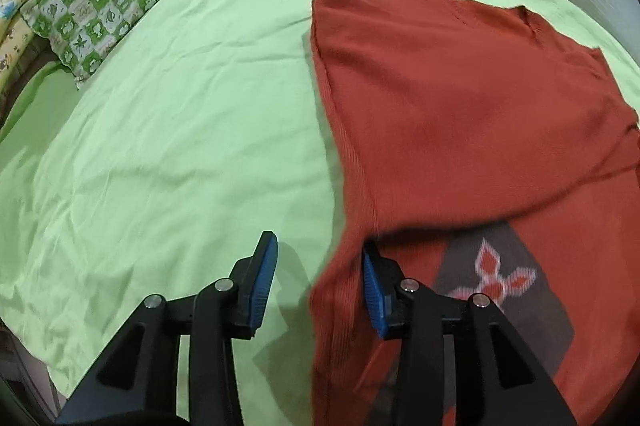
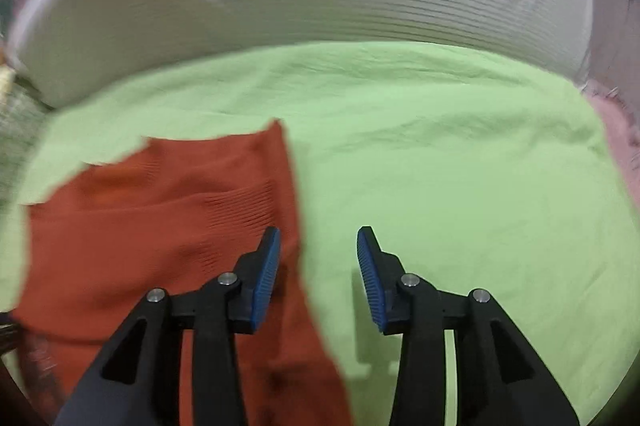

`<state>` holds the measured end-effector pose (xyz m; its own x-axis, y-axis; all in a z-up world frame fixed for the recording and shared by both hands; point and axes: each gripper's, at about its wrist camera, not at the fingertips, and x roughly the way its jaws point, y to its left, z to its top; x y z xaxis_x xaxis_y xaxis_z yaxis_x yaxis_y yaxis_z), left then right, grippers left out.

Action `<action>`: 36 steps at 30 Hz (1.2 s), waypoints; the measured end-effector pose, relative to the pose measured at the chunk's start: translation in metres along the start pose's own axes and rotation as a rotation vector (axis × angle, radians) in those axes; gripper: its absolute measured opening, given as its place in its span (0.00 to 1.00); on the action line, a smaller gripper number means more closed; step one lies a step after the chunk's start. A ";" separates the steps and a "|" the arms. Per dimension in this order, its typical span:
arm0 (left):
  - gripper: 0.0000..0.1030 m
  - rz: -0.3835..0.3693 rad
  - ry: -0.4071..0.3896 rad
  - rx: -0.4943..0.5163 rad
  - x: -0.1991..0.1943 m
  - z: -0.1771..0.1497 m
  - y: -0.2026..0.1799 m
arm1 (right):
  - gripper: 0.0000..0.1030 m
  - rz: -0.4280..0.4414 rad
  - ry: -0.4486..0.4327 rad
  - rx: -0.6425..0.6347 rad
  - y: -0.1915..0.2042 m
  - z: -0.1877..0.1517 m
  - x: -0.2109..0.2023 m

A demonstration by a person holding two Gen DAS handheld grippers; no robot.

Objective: Fold small clothes

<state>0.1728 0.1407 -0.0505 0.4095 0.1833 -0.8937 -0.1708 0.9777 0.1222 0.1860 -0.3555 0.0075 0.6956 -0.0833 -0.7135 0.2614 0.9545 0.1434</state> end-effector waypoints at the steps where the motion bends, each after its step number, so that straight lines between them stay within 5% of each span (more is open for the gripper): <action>1: 0.42 0.000 -0.001 0.002 -0.004 -0.006 -0.001 | 0.46 0.000 0.001 -0.004 0.001 -0.006 -0.007; 8: 0.57 -0.071 0.032 -0.033 -0.021 -0.035 0.004 | 0.47 0.031 0.028 -0.070 0.008 -0.046 -0.034; 15: 0.61 -0.077 0.060 -0.034 -0.022 -0.056 -0.005 | 0.51 0.046 0.099 0.028 -0.012 -0.046 -0.001; 18: 0.62 -0.069 0.059 -0.023 -0.022 -0.058 -0.008 | 0.50 0.002 0.129 -0.040 -0.004 -0.047 0.014; 19: 0.62 -0.068 0.062 -0.022 -0.023 -0.058 -0.009 | 0.42 -0.010 0.128 -0.068 -0.001 -0.047 0.018; 20: 0.62 -0.069 0.063 -0.024 -0.022 -0.057 -0.008 | 0.09 0.001 0.129 -0.075 0.000 -0.046 0.020; 23: 0.63 -0.078 0.070 -0.035 -0.020 -0.058 -0.005 | 0.07 -0.014 0.092 -0.040 -0.007 -0.042 0.010; 28: 0.63 -0.076 0.065 -0.033 -0.021 -0.060 -0.004 | 0.06 -0.024 0.148 -0.012 -0.014 -0.057 0.016; 36: 0.64 -0.109 0.069 -0.035 -0.032 -0.067 0.003 | 0.17 0.065 0.061 -0.009 -0.007 -0.066 -0.043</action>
<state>0.0991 0.1309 -0.0507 0.3646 0.0673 -0.9287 -0.1604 0.9870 0.0085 0.1103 -0.3399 -0.0083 0.6692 -0.0038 -0.7431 0.2105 0.9600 0.1846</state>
